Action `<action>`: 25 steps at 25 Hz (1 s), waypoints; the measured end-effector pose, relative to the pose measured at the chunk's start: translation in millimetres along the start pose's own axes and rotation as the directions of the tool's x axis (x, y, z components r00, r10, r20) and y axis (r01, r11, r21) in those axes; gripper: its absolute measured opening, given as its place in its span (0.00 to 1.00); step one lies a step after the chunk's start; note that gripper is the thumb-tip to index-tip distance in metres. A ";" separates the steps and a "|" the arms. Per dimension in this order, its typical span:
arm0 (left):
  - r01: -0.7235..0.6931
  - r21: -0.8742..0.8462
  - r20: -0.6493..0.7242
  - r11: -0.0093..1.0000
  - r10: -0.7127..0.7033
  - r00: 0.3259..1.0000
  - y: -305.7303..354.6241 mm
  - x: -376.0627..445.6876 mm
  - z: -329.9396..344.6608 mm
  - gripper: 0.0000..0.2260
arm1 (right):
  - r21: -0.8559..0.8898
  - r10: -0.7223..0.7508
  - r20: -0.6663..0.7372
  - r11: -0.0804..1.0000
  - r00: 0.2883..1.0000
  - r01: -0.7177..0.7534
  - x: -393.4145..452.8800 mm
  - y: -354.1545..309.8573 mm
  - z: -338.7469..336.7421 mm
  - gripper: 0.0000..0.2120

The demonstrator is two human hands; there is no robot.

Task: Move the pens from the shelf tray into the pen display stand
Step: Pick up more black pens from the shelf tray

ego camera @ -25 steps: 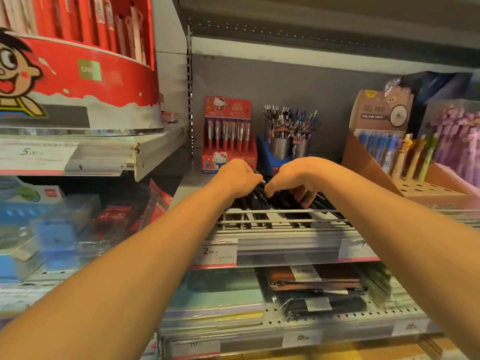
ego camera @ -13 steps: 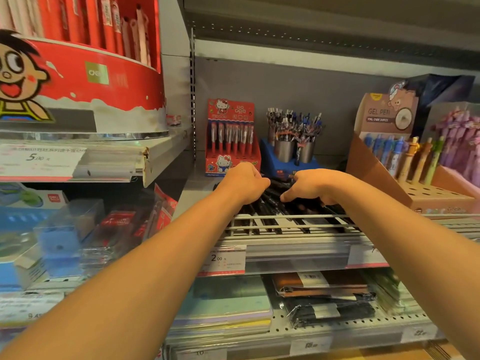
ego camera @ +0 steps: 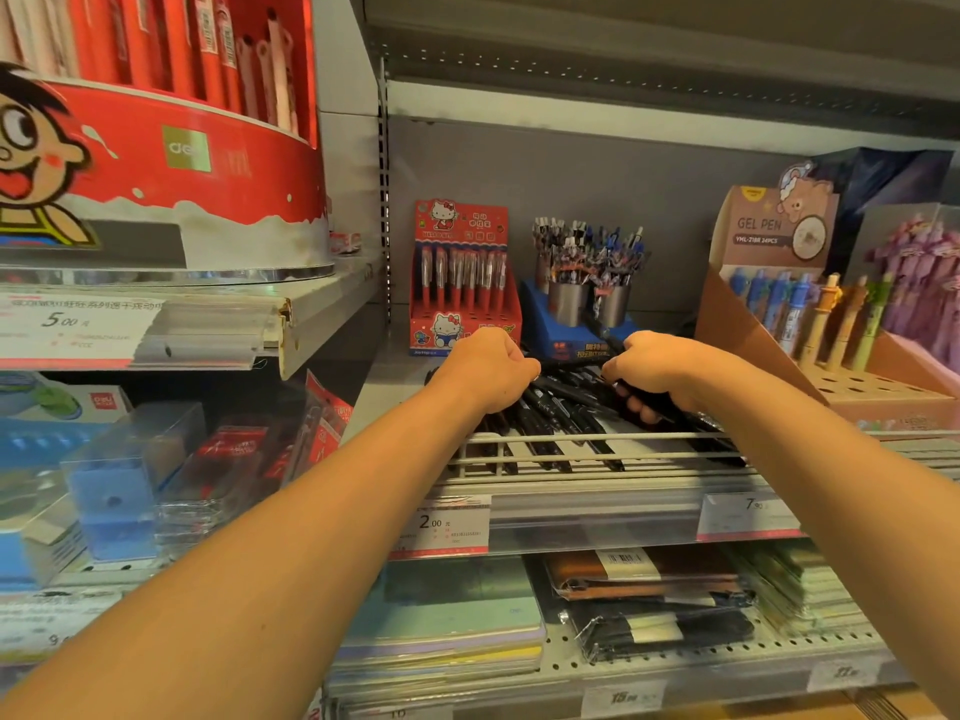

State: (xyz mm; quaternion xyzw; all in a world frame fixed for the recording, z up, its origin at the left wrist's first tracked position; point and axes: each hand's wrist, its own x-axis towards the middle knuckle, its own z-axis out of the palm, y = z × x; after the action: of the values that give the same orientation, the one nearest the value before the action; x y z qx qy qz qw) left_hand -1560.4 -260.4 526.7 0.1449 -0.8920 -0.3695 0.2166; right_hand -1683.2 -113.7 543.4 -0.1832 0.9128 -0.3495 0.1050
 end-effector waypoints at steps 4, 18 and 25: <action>-0.004 -0.023 -0.013 1.000 0.003 1.000 0.3 -2.0 -0.7 0.07 | 0.107 -0.050 -0.101 0.992 0.994 0.061 4.0 3.4 -10.7 0.08; 0.020 -0.421 0.049 0.907 0.000 0.999 9.9 -0.8 -0.5 0.04 | 0.804 -0.189 -0.128 0.555 0.974 0.213 -1.9 -80.3 52.8 0.07; -0.115 -0.213 0.095 0.970 0.137 0.986 8.4 2.5 4.7 0.13 | 0.909 -0.176 0.026 0.413 0.984 0.050 -13.5 -78.0 34.8 0.14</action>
State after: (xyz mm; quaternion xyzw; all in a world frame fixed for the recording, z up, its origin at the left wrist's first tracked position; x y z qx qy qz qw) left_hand -1565.8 -253.0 530.5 0.0442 -0.8665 -0.4531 0.2047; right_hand -1639.5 -182.8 571.5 -0.1793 0.5589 -0.7801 0.2164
